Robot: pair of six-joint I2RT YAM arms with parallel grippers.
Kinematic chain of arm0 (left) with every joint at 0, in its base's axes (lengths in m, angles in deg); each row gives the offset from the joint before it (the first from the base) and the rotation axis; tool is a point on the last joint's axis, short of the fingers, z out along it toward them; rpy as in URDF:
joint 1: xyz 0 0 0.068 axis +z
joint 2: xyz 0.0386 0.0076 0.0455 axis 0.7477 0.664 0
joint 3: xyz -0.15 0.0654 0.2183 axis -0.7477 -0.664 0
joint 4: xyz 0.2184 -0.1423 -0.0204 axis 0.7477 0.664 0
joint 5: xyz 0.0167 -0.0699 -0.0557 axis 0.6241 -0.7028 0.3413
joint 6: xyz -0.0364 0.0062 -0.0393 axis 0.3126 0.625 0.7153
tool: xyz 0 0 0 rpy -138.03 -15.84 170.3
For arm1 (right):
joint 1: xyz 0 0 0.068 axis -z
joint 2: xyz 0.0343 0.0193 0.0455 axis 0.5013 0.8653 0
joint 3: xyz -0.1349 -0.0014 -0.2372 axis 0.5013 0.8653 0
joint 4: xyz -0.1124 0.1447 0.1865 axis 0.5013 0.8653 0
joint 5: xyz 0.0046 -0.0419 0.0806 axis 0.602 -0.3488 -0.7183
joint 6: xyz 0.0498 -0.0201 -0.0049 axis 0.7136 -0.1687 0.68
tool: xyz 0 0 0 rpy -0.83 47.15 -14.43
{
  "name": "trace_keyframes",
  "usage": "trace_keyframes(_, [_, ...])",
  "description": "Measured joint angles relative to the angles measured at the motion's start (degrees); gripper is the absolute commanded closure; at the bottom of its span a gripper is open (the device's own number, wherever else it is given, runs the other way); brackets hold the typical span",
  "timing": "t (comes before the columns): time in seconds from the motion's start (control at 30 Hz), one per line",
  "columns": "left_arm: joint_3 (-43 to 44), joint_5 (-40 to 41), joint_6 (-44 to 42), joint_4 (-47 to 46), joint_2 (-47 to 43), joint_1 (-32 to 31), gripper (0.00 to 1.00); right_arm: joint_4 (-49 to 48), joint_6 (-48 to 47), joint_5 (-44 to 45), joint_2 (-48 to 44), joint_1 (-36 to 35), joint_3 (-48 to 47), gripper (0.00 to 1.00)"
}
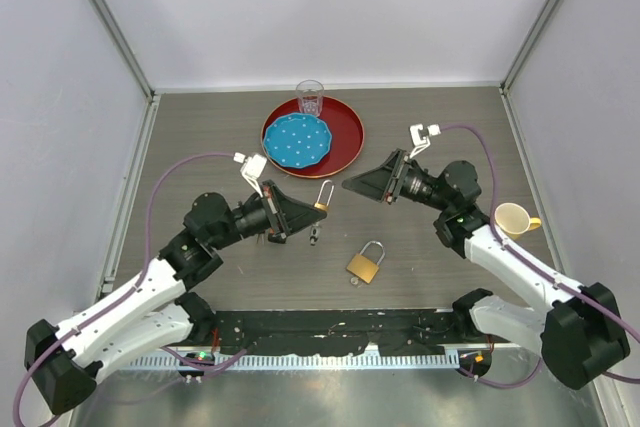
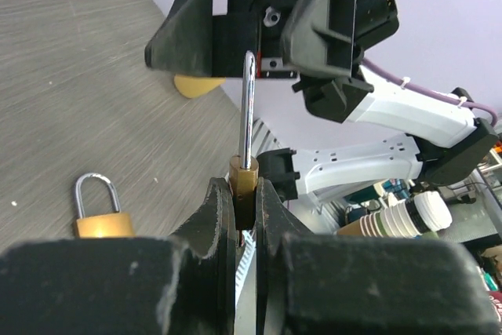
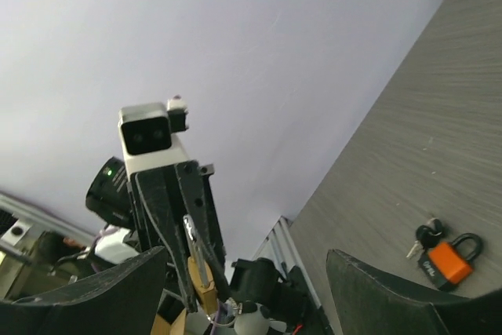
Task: Lock with the key
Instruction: Lock the lock.
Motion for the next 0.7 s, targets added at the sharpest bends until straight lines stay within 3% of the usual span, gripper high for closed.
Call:
trace_keyframes(0.27, [0.0,-1.3,2.8,-6.8,4.8,0.0,1.0,-6.4,0.6,-1.2,5.4,-7.3,-1.9,0.33])
trace_keyframes(0.3, [0.0,-1.6,3.0,-7.4,5.1,0.0,1.0,-6.6,0.6,-1.2,5.8,-7.8,-2.3,0.41])
trace_keyframes(0.4, [0.0,-1.9,3.8,-8.6,5.2,0.0,1.0,-7.6,0.5,-1.3,6.6,-9.0,-3.8,0.51])
trace_keyframes(0.43, [0.0,-2.0,4.0,-9.0,5.2,0.0,1.0,-8.0,0.6,-1.4,6.8,-9.5,-4.3,0.6])
trace_keyframes(0.5, [0.0,-2.1,4.1,-9.7,5.2,0.0,1.0,-8.7,0.4,-1.4,7.5,-10.0,-5.3,0.7])
trace_keyframes(0.53, [0.0,-2.1,4.2,-9.9,5.2,0.0,1.0,-9.0,0.5,-1.3,7.8,-10.2,-5.6,0.85])
trace_keyframes(0.6, [-0.2,-2.3,4.3,-10.3,5.2,0.0,1.0,-9.4,0.3,-1.3,8.3,-10.6,-5.9,0.98])
trace_keyframes(0.7, [-0.6,-2.5,5.7,-10.8,5.0,0.0,0.96,-10.2,0.6,-2.0,8.9,-10.8,-6.1,0.98])
